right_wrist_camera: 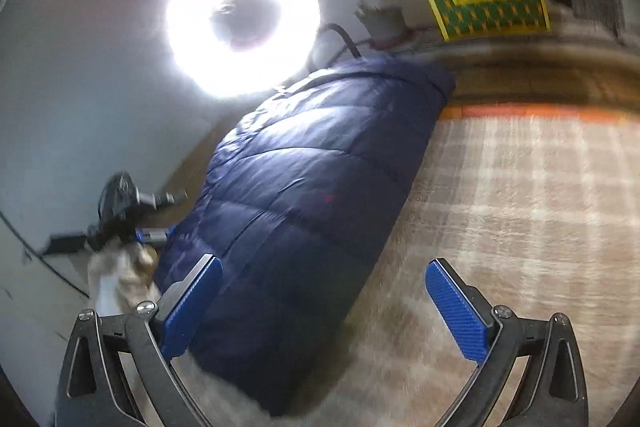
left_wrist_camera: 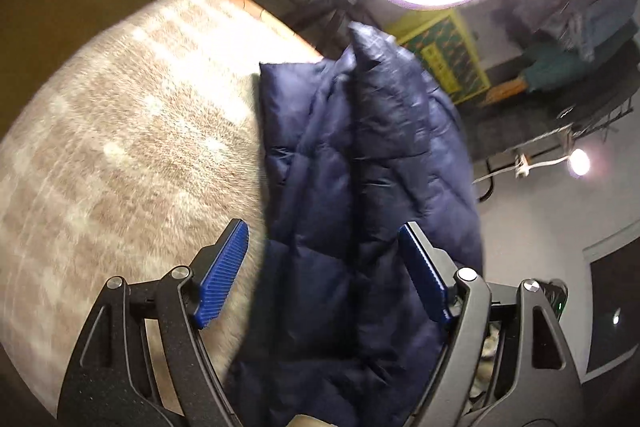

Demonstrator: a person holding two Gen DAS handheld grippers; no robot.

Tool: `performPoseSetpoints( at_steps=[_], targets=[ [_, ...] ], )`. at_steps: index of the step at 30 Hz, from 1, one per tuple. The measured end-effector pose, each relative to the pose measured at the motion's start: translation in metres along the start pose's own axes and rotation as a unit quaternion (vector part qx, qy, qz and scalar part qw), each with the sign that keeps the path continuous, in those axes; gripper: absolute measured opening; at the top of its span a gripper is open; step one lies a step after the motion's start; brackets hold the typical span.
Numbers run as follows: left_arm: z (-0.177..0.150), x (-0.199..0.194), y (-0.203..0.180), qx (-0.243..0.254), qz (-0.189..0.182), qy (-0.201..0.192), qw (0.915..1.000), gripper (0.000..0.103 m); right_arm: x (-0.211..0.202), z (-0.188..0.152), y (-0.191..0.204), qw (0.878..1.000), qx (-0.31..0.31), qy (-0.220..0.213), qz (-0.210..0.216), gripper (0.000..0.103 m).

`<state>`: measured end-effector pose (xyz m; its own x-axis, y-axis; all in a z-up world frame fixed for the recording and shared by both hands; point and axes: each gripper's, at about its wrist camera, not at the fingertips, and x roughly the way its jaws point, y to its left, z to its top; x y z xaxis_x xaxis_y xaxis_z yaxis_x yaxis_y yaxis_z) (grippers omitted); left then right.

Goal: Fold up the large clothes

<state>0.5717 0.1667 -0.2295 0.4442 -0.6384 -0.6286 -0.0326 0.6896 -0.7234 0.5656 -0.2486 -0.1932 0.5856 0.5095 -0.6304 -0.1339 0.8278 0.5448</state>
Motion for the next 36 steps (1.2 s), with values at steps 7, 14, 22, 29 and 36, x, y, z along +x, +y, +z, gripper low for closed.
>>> performPoseSetpoints(
  at_steps=[7,14,22,29,36],
  targets=[
    [0.021,0.02,0.012,-0.04,-0.047,-0.012,0.998,0.08,0.026,0.011,-0.031,0.995,0.084,-0.008,0.045,0.103],
    [0.023,0.034,-0.004,-0.033,-0.045,-0.025,0.9981,0.07,0.057,0.025,-0.015,0.995,0.067,0.025,0.063,0.093],
    [0.004,0.034,-0.035,-0.011,-0.024,-0.058,0.998,0.021,0.05,0.023,0.0,0.998,0.058,0.022,0.019,0.033],
    [-0.038,0.014,-0.063,0.006,-0.021,-0.04,0.999,0.016,0.002,0.009,0.023,0.999,0.014,0.046,-0.014,0.023],
    [-0.134,-0.012,-0.092,0.048,-0.04,0.006,0.998,0.015,-0.079,-0.037,0.023,0.997,-0.023,0.076,-0.024,0.022]
  ],
)
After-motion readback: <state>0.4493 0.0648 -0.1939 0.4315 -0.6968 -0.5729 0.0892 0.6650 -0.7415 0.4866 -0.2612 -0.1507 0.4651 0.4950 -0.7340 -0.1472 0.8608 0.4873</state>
